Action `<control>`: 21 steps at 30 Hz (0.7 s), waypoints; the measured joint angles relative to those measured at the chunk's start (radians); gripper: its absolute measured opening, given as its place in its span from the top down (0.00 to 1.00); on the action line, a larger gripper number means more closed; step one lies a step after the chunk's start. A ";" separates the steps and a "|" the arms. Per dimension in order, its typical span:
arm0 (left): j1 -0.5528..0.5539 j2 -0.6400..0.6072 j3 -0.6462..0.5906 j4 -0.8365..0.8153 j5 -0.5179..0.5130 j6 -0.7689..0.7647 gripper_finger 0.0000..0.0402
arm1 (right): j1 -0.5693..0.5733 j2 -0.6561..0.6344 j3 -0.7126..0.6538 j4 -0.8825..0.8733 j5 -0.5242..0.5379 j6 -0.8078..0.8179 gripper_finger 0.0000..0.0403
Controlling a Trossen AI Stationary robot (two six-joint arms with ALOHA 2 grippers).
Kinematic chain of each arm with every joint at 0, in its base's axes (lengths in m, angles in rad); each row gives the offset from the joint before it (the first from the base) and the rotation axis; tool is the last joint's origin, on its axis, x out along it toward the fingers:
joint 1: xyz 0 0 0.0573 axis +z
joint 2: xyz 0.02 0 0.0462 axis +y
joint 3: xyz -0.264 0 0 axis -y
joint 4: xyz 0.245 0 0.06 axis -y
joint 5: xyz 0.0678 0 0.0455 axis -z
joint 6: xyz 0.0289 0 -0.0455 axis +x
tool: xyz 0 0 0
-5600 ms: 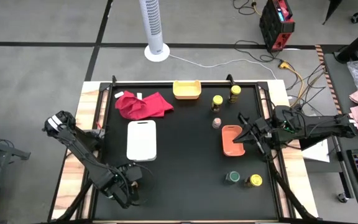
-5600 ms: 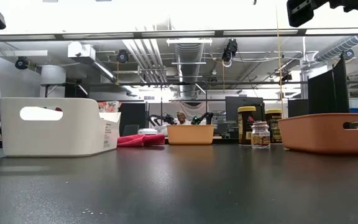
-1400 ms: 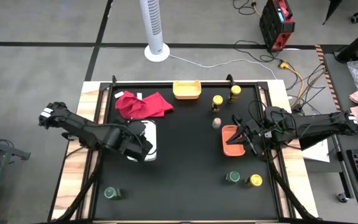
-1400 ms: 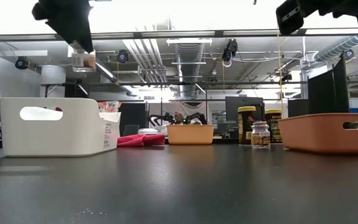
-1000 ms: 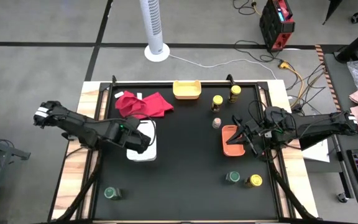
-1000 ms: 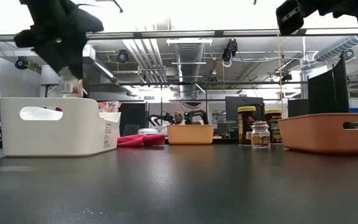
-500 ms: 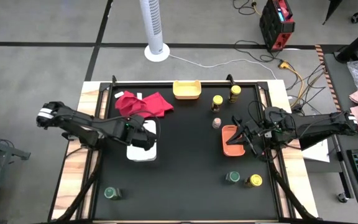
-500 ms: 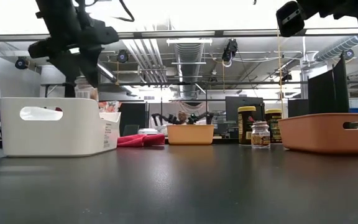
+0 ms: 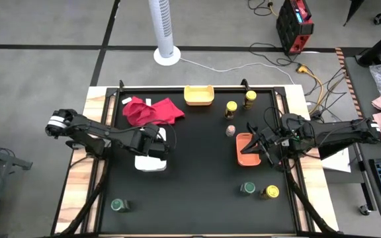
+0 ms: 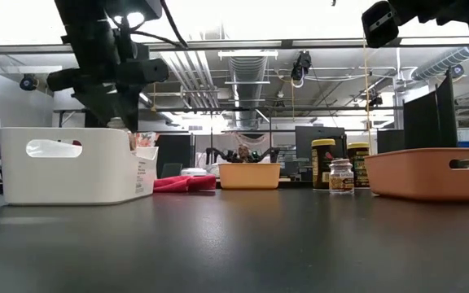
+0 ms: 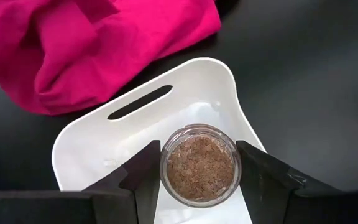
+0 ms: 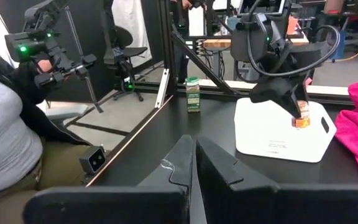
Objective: Sort spices by type
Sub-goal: Put the bottom transparent seasoning bottle into the white bin
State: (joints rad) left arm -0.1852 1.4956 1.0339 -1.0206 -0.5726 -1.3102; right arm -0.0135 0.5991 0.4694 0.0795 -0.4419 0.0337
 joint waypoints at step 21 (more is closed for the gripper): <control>0.092 0.000 -0.067 0.112 0.086 0.133 0.59 | 0.000 0.000 0.000 0.000 0.000 -0.001 0.97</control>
State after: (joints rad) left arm -0.0933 1.4952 0.9673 -0.9085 -0.4861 -1.1772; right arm -0.0135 0.5991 0.4694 0.0792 -0.4419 0.0330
